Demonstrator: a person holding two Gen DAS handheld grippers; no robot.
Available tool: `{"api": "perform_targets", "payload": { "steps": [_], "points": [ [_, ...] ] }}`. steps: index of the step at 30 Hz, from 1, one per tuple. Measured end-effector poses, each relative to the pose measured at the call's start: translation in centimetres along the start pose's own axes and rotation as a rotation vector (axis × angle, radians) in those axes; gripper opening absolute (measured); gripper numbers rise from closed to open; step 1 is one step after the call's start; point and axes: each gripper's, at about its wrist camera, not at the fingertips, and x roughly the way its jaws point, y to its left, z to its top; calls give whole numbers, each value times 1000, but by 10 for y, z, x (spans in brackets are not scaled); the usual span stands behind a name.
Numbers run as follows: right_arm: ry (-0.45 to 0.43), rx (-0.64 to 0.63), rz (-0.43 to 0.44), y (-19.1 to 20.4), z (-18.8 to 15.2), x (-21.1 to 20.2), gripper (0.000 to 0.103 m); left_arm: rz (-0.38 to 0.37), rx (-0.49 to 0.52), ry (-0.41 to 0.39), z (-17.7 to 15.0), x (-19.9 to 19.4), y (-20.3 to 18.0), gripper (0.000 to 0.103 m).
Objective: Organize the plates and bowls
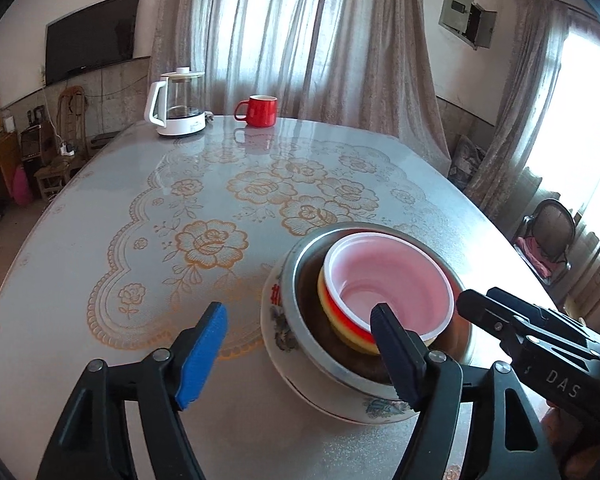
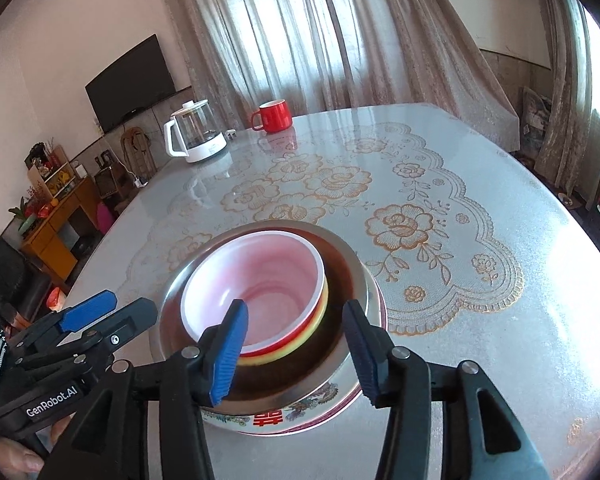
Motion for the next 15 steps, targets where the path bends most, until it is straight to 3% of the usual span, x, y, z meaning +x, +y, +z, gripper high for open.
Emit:
{"api": "perform_targets", "payload": {
  "steps": [8,15],
  "points": [
    [-49,-30,-34,16,-13,-10,51,67,-22,-19,-15,-9,9,90],
    [-54,-48,-69,22,-23,-13,51,70,-10,-37,-25,-19,2,102]
  ]
}}
